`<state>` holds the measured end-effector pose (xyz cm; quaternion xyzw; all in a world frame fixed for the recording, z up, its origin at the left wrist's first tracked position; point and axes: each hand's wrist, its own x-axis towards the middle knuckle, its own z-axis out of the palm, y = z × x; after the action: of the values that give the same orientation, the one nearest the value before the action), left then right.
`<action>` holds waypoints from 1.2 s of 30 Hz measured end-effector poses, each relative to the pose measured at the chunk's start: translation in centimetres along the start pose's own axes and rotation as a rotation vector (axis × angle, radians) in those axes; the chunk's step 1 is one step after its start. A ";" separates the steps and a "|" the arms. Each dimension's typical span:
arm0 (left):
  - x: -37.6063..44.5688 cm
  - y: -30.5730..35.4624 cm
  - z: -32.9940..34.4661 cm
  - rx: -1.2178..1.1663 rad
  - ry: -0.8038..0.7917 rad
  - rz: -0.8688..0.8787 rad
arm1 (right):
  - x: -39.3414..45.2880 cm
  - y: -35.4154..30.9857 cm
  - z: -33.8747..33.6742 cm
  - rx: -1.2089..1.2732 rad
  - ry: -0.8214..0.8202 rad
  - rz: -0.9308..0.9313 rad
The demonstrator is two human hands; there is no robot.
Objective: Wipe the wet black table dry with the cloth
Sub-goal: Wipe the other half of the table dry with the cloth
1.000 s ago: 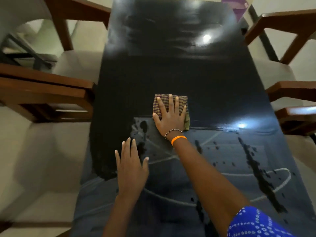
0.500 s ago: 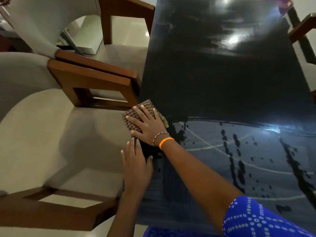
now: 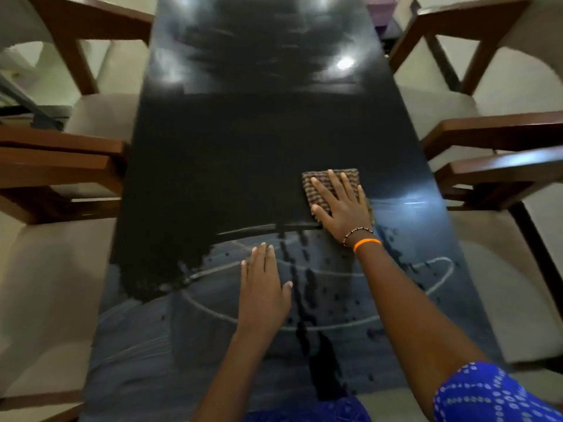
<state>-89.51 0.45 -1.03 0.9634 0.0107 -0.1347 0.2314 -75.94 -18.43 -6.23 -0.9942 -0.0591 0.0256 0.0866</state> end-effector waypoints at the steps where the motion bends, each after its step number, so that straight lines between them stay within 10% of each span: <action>1: 0.3 1.5 0.7 0.009 -0.018 0.026 | -0.6 2.6 -0.6 0.001 0.004 0.054; 15: 0.1 5.8 4.3 0.090 -0.103 0.106 | -5.7 11.8 -1.9 0.066 0.084 0.552; 36: -7.6 -16.4 -5.4 -0.045 0.137 -0.293 | -4.5 -29.2 5.1 0.073 -0.104 -0.173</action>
<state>-96.78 17.81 -1.61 0.9531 0.1696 -0.1007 0.2293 -84.04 10.45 -5.95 -0.9789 -0.1482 0.0717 0.1214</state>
